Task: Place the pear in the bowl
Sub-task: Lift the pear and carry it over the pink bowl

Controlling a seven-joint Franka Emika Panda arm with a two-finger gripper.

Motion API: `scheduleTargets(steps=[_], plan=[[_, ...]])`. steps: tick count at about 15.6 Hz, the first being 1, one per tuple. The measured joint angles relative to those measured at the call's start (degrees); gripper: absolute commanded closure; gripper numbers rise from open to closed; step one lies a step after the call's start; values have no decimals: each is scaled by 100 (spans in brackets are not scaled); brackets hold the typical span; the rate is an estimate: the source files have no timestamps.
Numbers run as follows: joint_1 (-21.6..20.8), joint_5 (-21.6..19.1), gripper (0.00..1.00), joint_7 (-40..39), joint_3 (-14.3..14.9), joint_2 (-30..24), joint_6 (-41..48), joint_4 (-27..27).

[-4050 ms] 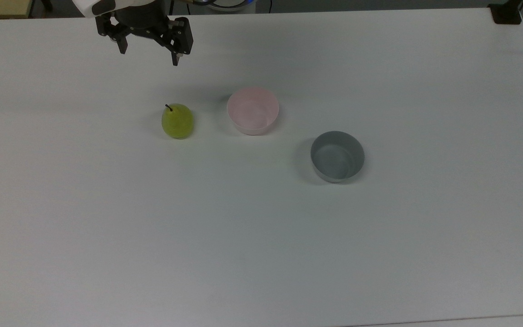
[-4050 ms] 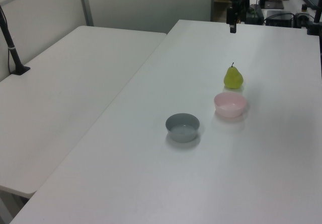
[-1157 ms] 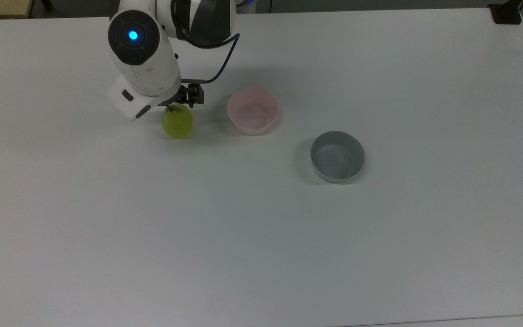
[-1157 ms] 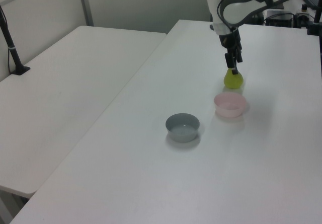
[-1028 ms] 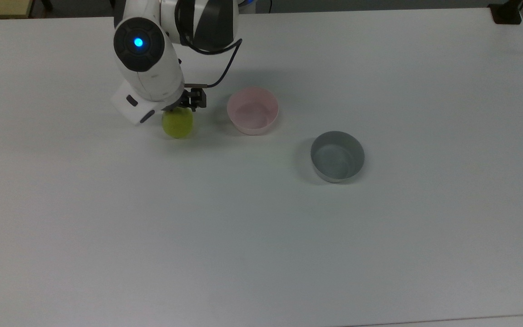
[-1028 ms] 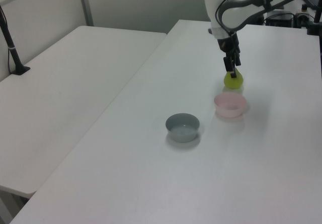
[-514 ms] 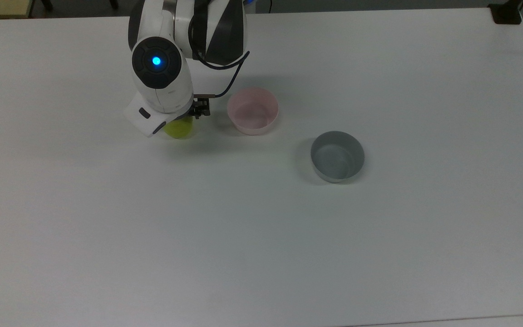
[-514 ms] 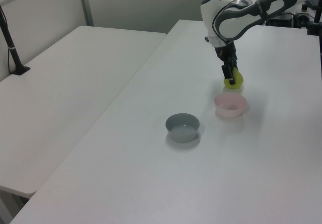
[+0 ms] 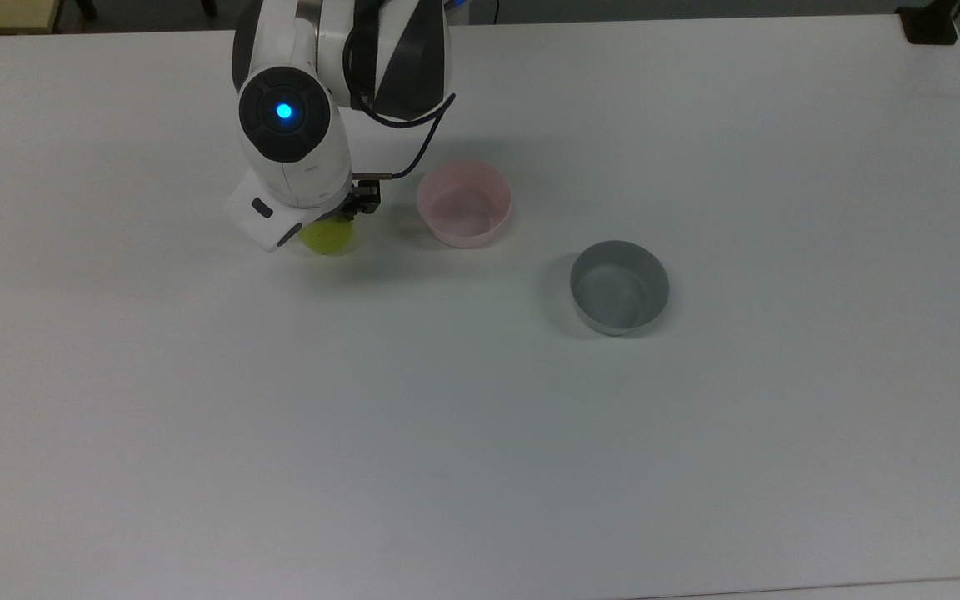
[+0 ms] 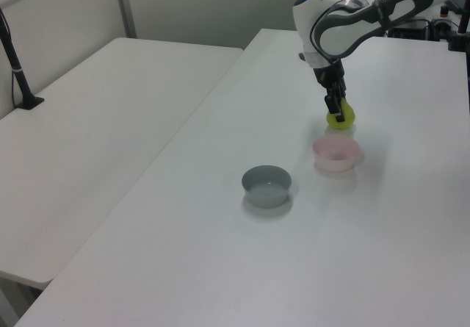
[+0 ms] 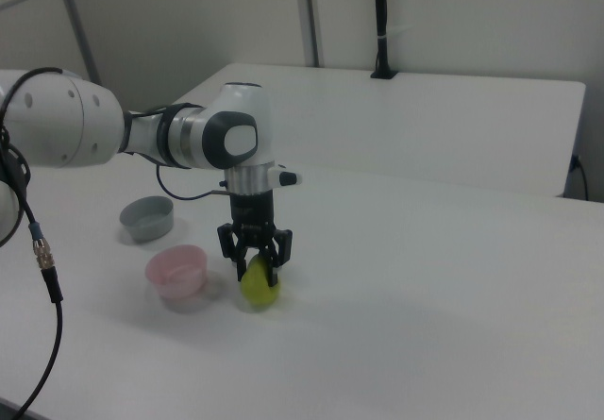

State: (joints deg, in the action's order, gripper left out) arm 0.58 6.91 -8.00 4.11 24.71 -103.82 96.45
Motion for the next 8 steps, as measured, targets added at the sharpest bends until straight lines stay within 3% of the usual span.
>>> scheduleTargets(steps=[4, 8], plan=[[13, 1, 59, -66, 49, -191, 161, -181], [39, 1, 54, -72, 69, -722, 535, -499]])
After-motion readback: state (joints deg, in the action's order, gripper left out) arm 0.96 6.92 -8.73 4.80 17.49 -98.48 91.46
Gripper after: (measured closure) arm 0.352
